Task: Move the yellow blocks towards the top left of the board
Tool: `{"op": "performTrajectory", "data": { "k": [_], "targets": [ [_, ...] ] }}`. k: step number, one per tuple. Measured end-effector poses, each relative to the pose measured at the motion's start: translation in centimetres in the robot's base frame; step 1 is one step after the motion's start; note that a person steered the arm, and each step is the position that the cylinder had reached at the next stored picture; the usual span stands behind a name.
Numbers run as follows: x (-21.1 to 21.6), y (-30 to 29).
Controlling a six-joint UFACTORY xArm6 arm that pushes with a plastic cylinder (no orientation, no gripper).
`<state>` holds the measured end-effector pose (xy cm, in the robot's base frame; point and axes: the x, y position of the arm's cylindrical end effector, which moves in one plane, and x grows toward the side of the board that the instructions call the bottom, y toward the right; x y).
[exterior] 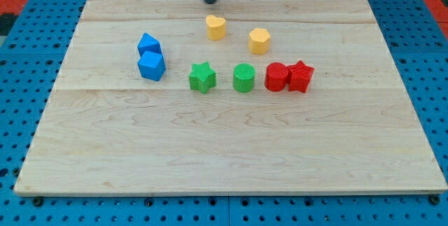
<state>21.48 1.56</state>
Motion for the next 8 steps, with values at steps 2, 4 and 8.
{"op": "performTrajectory", "data": {
  "k": [2,4,8],
  "targets": [
    [8.6,-1.9],
    [8.3,-5.4],
    [7.0,-11.3]
  ]
}}
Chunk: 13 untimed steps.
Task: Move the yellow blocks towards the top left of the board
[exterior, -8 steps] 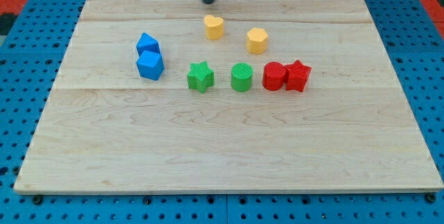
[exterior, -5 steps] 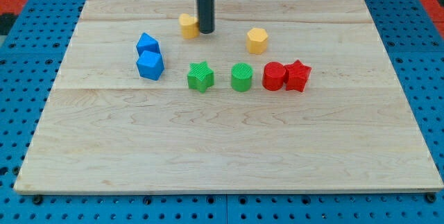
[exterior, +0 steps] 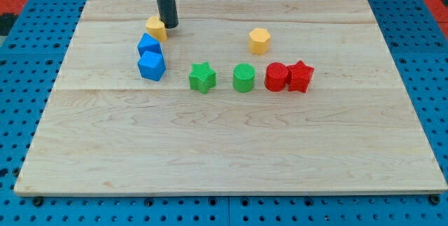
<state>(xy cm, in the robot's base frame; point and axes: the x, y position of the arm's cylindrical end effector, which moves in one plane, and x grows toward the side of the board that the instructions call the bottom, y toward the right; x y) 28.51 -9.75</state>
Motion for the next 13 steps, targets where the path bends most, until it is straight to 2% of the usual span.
{"op": "performTrajectory", "data": {
  "k": [2,3,4,5,6,7,8,9,11,12,13],
  "targets": [
    [1.6,21.5],
    [4.5,27.0],
    [6.2,18.8],
    [2.3,14.8],
    [0.7,11.4],
    [2.8,11.1],
    [2.0,8.4],
    [-1.8,6.8],
    [5.6,10.7],
    [8.0,5.3],
    [5.0,4.7]
  ]
}}
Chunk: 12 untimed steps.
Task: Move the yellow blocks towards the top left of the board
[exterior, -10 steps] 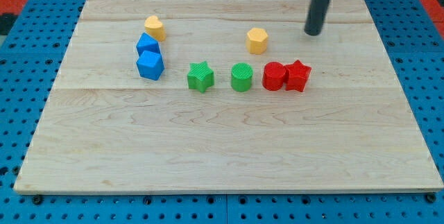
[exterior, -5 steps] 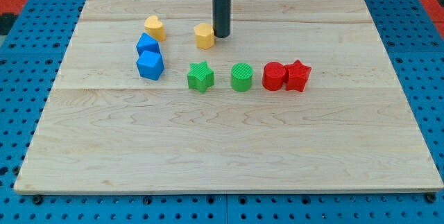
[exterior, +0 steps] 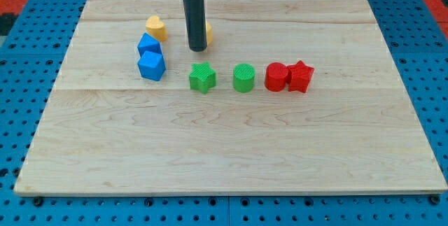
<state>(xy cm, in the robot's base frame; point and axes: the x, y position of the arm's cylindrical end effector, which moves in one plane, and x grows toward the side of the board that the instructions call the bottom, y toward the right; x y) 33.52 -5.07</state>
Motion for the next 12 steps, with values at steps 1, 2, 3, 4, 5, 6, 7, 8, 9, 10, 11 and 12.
{"op": "performTrajectory", "data": {
  "k": [1,2,3,4,5,6,7,8,9,10,11,12],
  "targets": [
    [-1.1,0.2],
    [-1.1,3.0],
    [-1.1,6.3],
    [-3.1,6.3],
    [-6.2,1.7],
    [-8.8,-1.5],
    [-5.2,0.5],
    [-2.4,0.6],
    [-3.1,-3.3],
    [-4.9,-3.3],
    [-5.4,-3.0],
    [-5.3,2.7]
  ]
}}
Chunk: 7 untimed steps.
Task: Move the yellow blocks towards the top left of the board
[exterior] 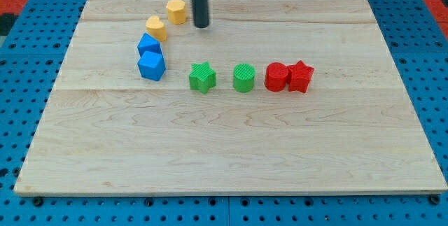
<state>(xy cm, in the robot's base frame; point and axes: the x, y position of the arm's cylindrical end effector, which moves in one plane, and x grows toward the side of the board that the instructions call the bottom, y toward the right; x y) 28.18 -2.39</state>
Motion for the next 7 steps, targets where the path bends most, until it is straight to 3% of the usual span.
{"op": "performTrajectory", "data": {
  "k": [5,7],
  "targets": [
    [-3.0,-5.8],
    [-3.0,0.3]
  ]
}}
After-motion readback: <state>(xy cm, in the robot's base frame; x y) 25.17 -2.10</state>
